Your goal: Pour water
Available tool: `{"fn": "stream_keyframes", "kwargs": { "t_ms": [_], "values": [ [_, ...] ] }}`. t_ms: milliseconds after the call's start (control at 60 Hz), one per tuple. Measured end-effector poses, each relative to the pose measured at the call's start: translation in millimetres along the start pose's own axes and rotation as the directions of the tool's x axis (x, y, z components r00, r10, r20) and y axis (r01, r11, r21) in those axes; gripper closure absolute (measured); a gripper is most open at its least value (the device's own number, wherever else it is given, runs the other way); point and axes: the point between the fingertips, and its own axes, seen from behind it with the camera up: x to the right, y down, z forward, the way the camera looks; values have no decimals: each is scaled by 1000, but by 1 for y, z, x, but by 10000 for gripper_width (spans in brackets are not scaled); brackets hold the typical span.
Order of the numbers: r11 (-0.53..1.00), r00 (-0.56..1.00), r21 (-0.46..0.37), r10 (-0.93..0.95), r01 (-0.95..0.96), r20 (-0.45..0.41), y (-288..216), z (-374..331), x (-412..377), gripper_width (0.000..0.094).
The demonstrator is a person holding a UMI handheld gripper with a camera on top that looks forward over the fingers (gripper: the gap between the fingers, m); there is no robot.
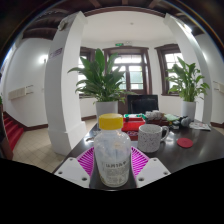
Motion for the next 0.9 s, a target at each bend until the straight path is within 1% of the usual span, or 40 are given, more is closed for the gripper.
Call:
{"fn": "stream_keyframes", "kwargs": {
  "t_ms": [100,150,200,267,350,400,483,533,600,683,733,817,900],
  "values": [
    [1000,1000,-7,24,-24,-7,0,0,1,473],
    [997,997,-24,73,-73,-12,-2,4,3,473],
    [986,987,-43,161,-161,-3,-4,13,-1,474],
    [955,956,-47,292,-292,4,-13,30,-2,473],
    [869,870,-70,492,-491,9,-23,52,-4,475],
    [787,788,-66,615,-613,21,-29,64,-7,475],
    [588,585,-43,808,-808,63,-49,81,-3,473],
    [450,446,-27,891,-893,86,-67,89,-1,473],
    [257,254,-3,958,-966,133,-80,98,14,472],
    [36,39,17,984,-999,175,-90,105,30,466],
    [-80,-75,23,980,-996,185,-96,105,35,465],
    [-224,-213,24,949,-974,234,-104,106,47,464],
    [-340,-325,16,911,-940,255,-111,108,54,464]
  ]
}}
